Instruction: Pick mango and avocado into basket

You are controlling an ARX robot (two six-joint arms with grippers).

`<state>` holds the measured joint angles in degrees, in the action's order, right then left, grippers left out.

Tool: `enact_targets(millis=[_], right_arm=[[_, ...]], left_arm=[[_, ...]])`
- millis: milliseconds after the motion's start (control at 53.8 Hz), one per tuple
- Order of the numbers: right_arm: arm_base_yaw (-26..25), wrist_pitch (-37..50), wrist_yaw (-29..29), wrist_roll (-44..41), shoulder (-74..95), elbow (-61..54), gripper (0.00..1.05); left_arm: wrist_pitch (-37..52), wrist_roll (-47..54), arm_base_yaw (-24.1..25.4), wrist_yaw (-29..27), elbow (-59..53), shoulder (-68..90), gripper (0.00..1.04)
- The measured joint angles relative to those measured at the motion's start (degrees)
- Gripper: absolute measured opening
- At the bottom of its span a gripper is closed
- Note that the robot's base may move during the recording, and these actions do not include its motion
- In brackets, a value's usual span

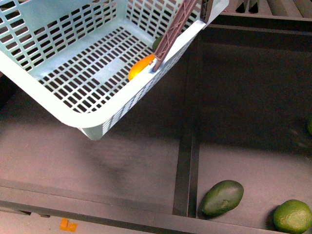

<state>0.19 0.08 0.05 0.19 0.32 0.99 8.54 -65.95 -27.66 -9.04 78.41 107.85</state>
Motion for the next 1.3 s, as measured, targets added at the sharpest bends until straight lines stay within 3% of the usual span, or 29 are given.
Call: enact_targets(millis=[372,688,1098,1302], right_arm=[[0.0,0.0,0.04,0.0,0.0,0.0,0.96],[0.0,0.0,0.07,0.0,0.0,0.0,0.96],[0.0,0.0,0.07,0.0,0.0,0.0,0.96],[0.0,0.0,0.07,0.0,0.0,0.0,0.96]], left_arm=[[-5.88,-14.08,9.62,0.66,16.37,19.28,0.28],[-4.37,-18.8,10.51,0.55,14.32,22.23,0.28],[0.0,-21.07,10.23,-2.1,3.91,14.27,0.95],[-3.39,-20.9,11.28,-7.52,-7.98,1.03,0.97]])
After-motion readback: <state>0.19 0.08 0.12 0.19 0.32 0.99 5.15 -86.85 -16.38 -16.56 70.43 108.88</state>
